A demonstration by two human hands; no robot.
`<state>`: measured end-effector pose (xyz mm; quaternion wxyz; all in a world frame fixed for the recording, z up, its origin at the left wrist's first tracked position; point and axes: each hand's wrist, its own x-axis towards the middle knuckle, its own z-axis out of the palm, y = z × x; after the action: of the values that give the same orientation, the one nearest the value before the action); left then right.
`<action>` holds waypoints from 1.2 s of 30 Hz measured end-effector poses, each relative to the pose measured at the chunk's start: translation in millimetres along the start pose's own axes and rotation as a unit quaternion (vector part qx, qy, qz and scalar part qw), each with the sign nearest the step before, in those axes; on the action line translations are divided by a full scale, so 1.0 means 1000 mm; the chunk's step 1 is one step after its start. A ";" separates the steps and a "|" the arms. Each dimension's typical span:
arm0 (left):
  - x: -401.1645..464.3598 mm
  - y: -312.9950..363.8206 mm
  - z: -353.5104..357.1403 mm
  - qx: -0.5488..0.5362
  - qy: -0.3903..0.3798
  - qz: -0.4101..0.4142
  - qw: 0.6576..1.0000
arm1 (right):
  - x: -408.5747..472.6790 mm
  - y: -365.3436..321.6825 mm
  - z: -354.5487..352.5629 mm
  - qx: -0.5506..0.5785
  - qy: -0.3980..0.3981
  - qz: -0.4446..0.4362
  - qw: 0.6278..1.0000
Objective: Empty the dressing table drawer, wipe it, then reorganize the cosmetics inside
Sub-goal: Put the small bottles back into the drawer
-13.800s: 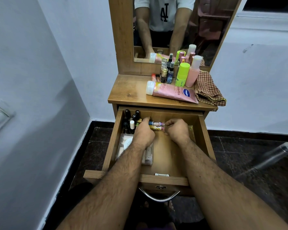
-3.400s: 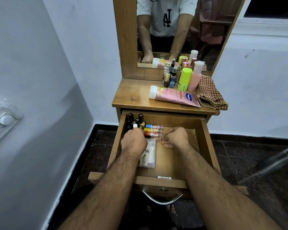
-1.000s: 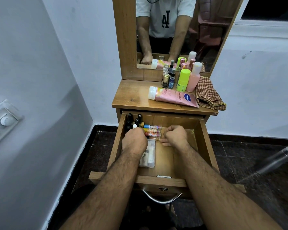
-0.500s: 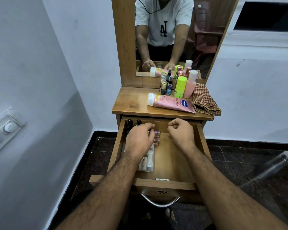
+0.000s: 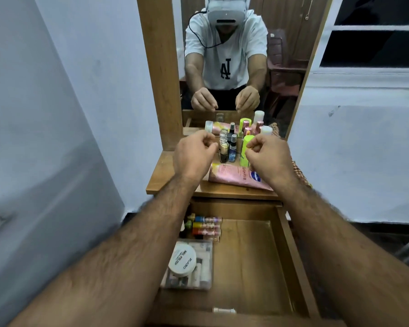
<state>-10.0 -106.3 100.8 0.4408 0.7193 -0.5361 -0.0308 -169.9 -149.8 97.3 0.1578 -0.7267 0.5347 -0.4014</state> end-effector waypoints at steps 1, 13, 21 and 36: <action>0.014 0.002 0.006 0.017 -0.019 -0.003 1.000 | 0.011 -0.002 0.000 -0.004 0.006 -0.003 1.000; 0.064 -0.003 0.061 0.220 -0.105 0.095 0.965 | 0.081 -0.029 0.016 -0.296 -0.070 -0.097 0.948; 0.058 -0.009 0.058 0.176 -0.088 0.097 0.976 | 0.076 -0.038 0.029 -0.331 -0.132 -0.111 0.928; 0.053 -0.023 0.039 0.145 -0.112 0.073 0.980 | 0.064 -0.049 0.029 -0.337 -0.158 -0.101 0.923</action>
<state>9.4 -171.1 84.9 0.2703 0.7265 -0.6317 -0.0011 -109.1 -194.9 138.0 -0.0559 -0.8410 0.5304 -0.0911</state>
